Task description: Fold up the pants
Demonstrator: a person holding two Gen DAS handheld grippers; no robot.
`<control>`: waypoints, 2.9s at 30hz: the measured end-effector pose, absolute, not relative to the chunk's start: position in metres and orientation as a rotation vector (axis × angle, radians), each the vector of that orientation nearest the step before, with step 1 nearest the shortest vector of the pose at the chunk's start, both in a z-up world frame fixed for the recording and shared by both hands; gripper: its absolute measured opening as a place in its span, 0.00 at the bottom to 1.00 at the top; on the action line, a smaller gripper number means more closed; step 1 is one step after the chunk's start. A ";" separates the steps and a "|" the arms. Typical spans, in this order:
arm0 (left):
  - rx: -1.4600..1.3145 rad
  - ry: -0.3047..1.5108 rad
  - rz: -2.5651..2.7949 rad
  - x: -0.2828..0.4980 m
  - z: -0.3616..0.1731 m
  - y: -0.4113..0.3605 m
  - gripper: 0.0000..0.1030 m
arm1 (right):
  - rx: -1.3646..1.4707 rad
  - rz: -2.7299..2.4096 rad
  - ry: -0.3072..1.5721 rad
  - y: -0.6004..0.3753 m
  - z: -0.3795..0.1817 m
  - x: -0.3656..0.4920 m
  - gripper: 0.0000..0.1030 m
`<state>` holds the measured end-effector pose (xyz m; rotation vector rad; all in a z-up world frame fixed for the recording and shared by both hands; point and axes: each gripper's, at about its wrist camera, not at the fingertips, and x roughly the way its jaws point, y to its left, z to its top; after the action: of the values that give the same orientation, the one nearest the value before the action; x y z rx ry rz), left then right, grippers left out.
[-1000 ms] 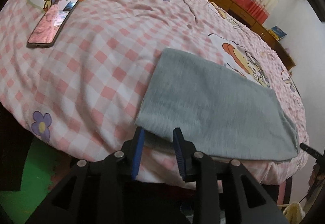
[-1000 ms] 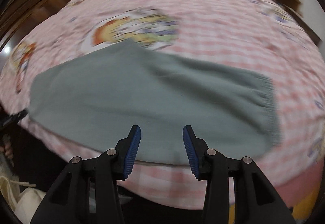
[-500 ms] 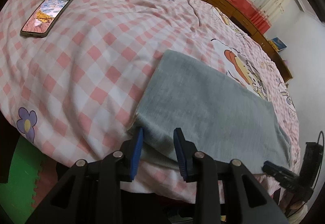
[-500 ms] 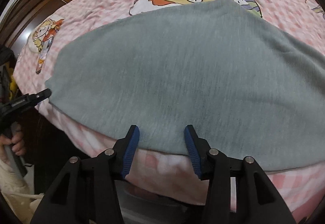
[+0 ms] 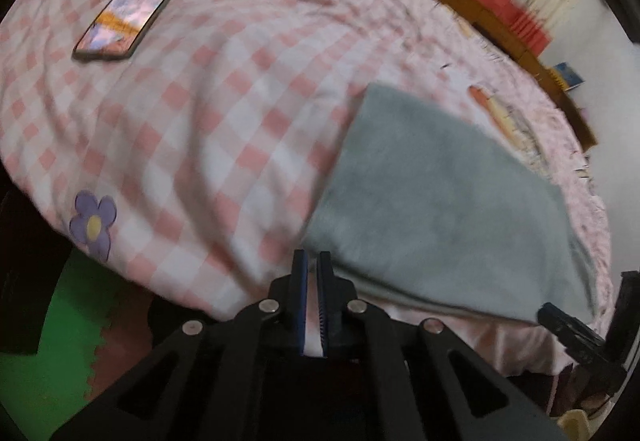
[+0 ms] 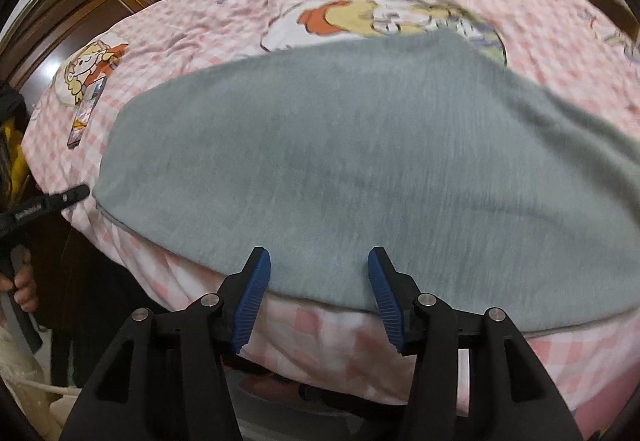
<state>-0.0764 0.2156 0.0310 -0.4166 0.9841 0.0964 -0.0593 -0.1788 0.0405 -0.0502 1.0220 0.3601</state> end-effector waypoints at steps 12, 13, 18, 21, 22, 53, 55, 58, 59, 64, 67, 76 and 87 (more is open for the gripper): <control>-0.306 0.980 0.016 -0.021 0.028 0.194 0.44 | -0.083 0.347 1.030 -0.163 0.014 -0.058 0.57; -0.312 0.986 0.017 -0.017 0.024 0.197 0.46 | -0.082 0.346 1.035 -0.162 0.013 -0.058 0.57; -0.287 1.001 0.031 -0.015 0.014 0.198 0.52 | -0.082 0.351 1.058 -0.163 0.014 -0.061 0.58; -0.298 0.992 0.037 -0.019 0.013 0.200 0.52 | -0.088 0.362 1.067 -0.162 0.014 -0.064 0.61; -0.301 0.989 0.037 -0.021 0.013 0.201 0.52 | -0.085 0.367 1.068 -0.162 0.014 -0.064 0.63; -0.282 0.875 -0.102 -0.036 0.006 0.190 0.52 | -0.114 0.353 1.045 -0.135 0.021 -0.036 0.63; -0.304 0.874 -0.103 -0.036 0.007 0.192 0.38 | -0.117 0.353 1.043 -0.134 0.021 -0.036 0.63; -0.330 0.877 -0.118 -0.035 0.010 0.190 0.33 | -0.107 0.357 1.042 -0.135 0.021 -0.036 0.63; -0.335 0.874 -0.121 -0.036 0.011 0.190 0.33 | -0.101 0.359 1.041 -0.135 0.022 -0.036 0.63; -0.378 0.880 -0.103 -0.032 0.009 0.191 0.29 | -0.071 0.367 1.027 -0.142 0.029 -0.039 0.58; -0.415 0.869 -0.107 -0.032 0.012 0.194 0.15 | -0.038 0.361 1.000 -0.152 0.038 -0.042 0.58; -0.400 0.753 -0.206 -0.045 0.061 0.171 0.13 | 0.063 0.342 0.930 -0.186 0.060 -0.053 0.58; -0.285 0.736 -0.300 -0.040 0.117 0.102 0.13 | 0.108 0.309 0.883 -0.215 0.076 -0.069 0.58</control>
<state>-0.0397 0.1017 0.1167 -0.2847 0.7364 -0.3001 -0.0692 -0.2148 0.0760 0.1076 0.8830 0.3091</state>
